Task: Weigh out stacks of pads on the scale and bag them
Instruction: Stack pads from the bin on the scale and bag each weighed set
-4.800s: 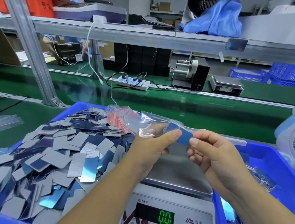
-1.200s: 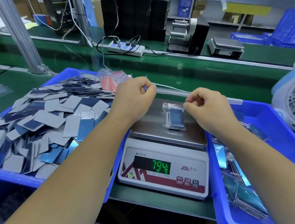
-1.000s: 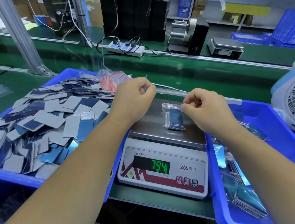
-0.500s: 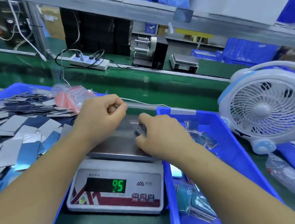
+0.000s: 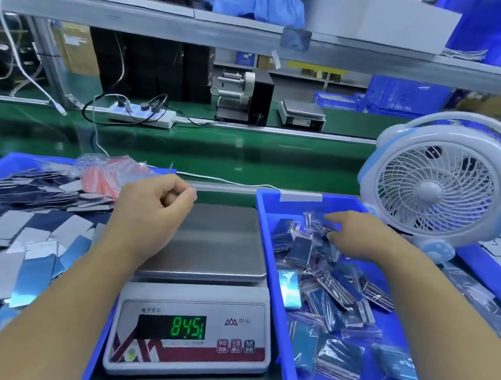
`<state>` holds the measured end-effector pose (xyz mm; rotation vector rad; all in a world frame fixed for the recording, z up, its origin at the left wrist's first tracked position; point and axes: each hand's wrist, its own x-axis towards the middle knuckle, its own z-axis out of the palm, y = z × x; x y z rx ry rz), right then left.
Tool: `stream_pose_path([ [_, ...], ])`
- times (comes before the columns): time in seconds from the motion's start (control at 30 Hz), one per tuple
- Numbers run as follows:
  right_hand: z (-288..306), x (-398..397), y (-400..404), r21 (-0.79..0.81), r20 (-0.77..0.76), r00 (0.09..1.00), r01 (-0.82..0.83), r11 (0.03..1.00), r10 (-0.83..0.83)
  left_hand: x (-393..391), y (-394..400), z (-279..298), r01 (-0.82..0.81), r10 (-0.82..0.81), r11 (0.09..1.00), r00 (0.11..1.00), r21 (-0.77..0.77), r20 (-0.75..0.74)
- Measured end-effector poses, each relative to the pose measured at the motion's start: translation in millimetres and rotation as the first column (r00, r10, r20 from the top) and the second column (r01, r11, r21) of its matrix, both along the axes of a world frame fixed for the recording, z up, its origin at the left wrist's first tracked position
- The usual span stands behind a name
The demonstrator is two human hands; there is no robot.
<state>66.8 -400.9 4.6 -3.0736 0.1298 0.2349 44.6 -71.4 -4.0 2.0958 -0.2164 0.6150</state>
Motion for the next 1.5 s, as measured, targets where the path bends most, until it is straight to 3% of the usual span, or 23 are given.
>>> stream_pose_path([
  [0.17, 10.6, -7.5, 16.8, 0.011, 0.102, 0.994, -0.044, 0.999, 0.043, 1.9, 0.9, -1.8, -0.002, 0.003, 1.0, 1.0, -0.014, 0.008],
  [0.4, 33.4, -34.1, 83.1, -0.021, 0.099, 0.957, -0.272, 0.962, 0.273, 1.1, 8.4, 7.7, 0.015, -0.015, 0.997, 1.0, -0.075, 0.006],
  [0.6, 43.3, -45.1, 134.0, -0.05, 0.1, 0.895, -0.431, 0.901, 0.434, -0.8, 20.9, 22.8, -0.008, 0.005, 0.999, 0.998, -0.037, -0.064],
  [0.73, 40.4, -45.2, 164.3, -0.051, 0.109, 0.859, -0.498, 0.866, 0.501, 1.5, 53.4, 28.2, -0.101, 0.114, 0.992, 0.973, 0.074, -0.202],
  [0.87, 32.5, -43.6, 185.0, -0.042, 0.137, 0.833, -0.535, 0.844, 0.535, 2.4, 107.5, 30.3, -0.255, 0.4, 0.881, 0.85, 0.398, -0.343],
  [0.97, 24.1, -40.6, 194.1, -0.022, 0.168, 0.83, -0.537, 0.843, 0.533, 0.1, 134.4, 28.5, -0.141, 0.412, 0.825, 0.813, 0.547, -0.411],
  [1.1, 14.9, -37.6, 200.2, 0.006, 0.241, 0.83, -0.52, 0.854, 0.504, -10.5, 132.3, 24.1, 0.036, 0.294, 0.857, 0.786, 0.514, -0.544],
  [1.3, 9.0, -35.6, 199.1, 0.111, 0.295, 0.84, -0.504, 0.856, 0.456, -15.7, 96.3, 24.6, 0.012, 0.296, 0.828, 0.839, 0.561, -0.455],
  [1.43, 9.7, -36.5, 194.1, 0.17, 0.327, 0.84, -0.503, 0.847, 0.433, -11.1, 73.7, 11.6, 0.074, 0.366, 0.669, 0.834, 0.74, -0.414],
  [1.5, 9.6, -36.8, 190.3, 0.187, 0.338, 0.838, -0.506, 0.842, 0.429, -5.8, 69.5, 8.7, 0.054, 0.379, 0.668, 0.834, 0.742, -0.402],
])
